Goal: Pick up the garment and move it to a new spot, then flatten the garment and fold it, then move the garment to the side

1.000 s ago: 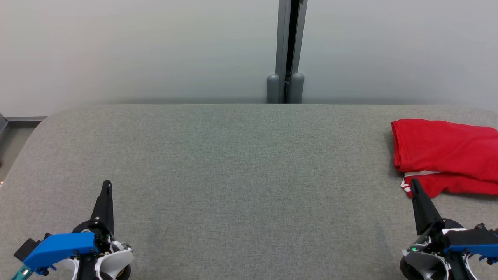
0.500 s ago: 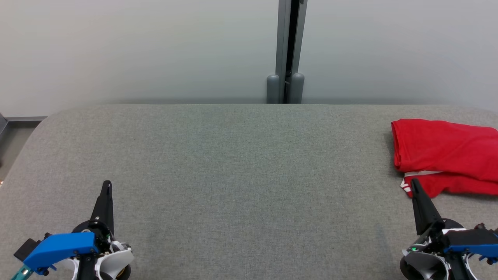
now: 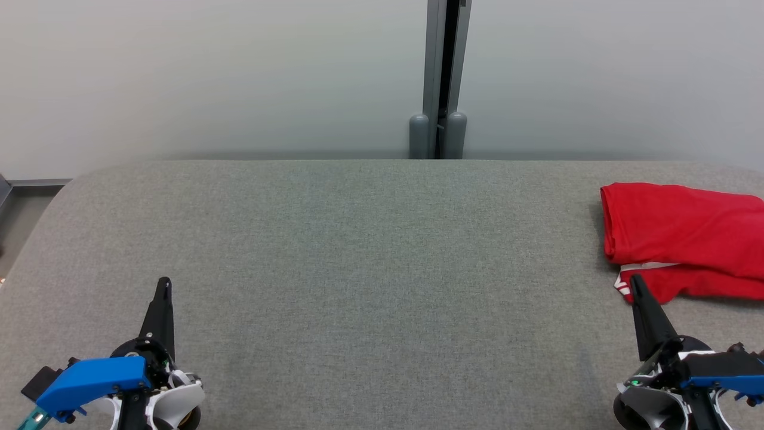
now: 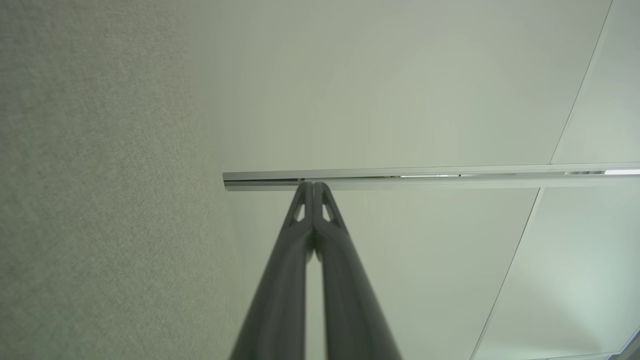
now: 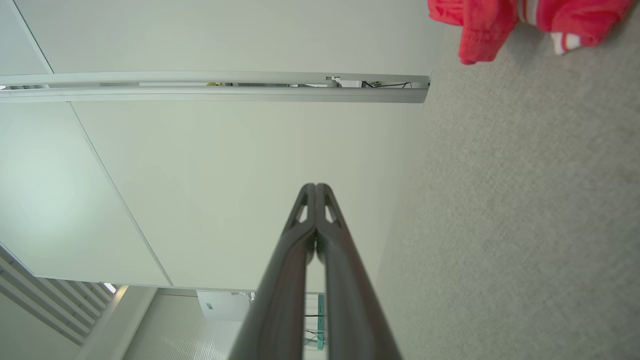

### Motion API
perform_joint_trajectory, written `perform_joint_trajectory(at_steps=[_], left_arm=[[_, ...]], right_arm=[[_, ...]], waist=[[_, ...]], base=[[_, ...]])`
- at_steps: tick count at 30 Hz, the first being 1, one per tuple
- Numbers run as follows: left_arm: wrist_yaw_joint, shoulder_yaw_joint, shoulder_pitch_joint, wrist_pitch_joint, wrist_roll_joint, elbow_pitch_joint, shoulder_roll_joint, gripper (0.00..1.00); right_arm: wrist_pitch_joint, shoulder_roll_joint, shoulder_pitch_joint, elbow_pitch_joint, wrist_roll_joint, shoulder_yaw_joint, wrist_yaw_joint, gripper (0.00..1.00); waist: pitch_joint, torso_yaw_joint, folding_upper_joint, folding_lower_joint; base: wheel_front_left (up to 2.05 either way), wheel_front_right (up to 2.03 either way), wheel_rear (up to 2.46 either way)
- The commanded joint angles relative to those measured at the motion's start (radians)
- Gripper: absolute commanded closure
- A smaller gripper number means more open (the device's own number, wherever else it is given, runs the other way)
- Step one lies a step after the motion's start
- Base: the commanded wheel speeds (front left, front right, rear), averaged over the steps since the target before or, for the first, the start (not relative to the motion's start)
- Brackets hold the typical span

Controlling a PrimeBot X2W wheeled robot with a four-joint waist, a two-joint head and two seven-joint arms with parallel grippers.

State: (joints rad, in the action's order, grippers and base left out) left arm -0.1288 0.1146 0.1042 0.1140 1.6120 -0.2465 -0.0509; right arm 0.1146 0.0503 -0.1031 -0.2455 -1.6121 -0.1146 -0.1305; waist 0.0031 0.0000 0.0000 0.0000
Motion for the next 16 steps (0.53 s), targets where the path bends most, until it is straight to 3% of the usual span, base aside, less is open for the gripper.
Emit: perform_joint_trajectory(at_steps=[1,16], left_arm=[[-0.005,0.001,0.009,0.003,0.002,0.004,0.002,1.00],[-0.005,0.001,0.009,0.003,0.002,0.005,0.002,1.00]], right_arm=[[0.004,0.000,-0.009,0.003,0.000,-0.003,0.000,1.00],[0.004,0.000,-0.010,0.003,0.000,-0.003,0.000,1.00]], waist=[[0.000,0.000,0.0000,0.0000],[0.000,0.000,0.0000,0.0000]], base=[[0.00,0.00,0.00],[0.00,0.00,0.00]])
